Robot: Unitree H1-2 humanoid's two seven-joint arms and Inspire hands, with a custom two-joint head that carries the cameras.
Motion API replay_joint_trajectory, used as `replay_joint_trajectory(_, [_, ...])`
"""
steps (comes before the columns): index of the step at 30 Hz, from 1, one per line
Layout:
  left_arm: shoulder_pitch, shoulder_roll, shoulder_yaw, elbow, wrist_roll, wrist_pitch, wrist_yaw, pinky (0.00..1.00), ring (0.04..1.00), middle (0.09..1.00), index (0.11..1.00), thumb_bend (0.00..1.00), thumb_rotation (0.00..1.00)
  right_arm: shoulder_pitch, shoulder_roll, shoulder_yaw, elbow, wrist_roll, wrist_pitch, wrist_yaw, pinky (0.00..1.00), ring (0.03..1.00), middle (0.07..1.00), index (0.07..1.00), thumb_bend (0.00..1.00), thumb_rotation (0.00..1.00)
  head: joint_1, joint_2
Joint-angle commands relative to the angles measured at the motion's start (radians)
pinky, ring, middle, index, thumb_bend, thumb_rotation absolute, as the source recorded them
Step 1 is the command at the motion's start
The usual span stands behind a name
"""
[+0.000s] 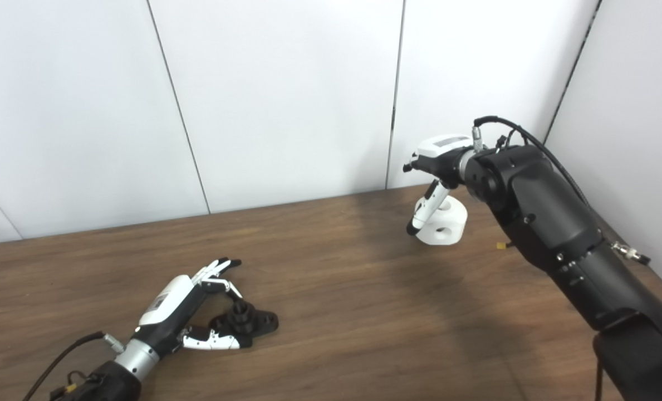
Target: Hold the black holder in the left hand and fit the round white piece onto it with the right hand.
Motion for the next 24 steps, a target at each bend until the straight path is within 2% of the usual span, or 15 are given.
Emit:
replay_joint_trajectory(1, [0.081, -0.008, -0.037, 0.079, 0.034, 0.006, -0.024, 1.0, 1.0, 0.954, 0.483, 0.52, 0.05, -0.059, -0.04, -0.027, -0.022, -0.001, 0.021, 0.002, 0.98, 1.0, 1.0, 0.942, 1.0, 0.48, 0.002, 0.001])
replay_joint_trajectory(5, [0.084, -0.011, -0.038, 0.081, 0.039, 0.003, -0.017, 1.0, 1.0, 0.952, 0.484, 0.52, 0.05, -0.057, -0.04, -0.025, -0.018, 0.002, 0.019, 0.005, 0.98, 1.0, 1.0, 0.946, 1.0, 0.46, 0.011, -0.009])
replay_joint_trajectory(11, [0.086, -0.012, -0.034, 0.083, 0.028, 0.003, -0.023, 1.0, 1.0, 0.955, 0.483, 0.52, 0.05, -0.051, -0.043, -0.009, -0.017, -0.019, 0.01, 0.007, 0.96, 1.0, 1.0, 0.956, 1.0, 0.44, 0.011, -0.007])
replay_joint_trajectory(19, [0.087, -0.012, -0.037, 0.086, 0.036, 0.002, -0.017, 0.99, 1.0, 0.953, 0.483, 0.52, 0.06, -0.041, -0.045, -0.007, -0.006, -0.032, 0.006, -0.005, 0.95, 1.0, 1.0, 0.97, 1.0, 0.35, 0.012, -0.007])
replay_joint_trajectory(24, [0.086, -0.012, -0.036, 0.086, 0.032, 0.0, -0.02, 1.0, 1.0, 0.954, 0.483, 0.52, 0.06, -0.041, -0.052, -0.003, 0.016, -0.043, 0.002, -0.01, 0.95, 1.0, 1.0, 0.974, 1.0, 0.34, 0.009, -0.001])
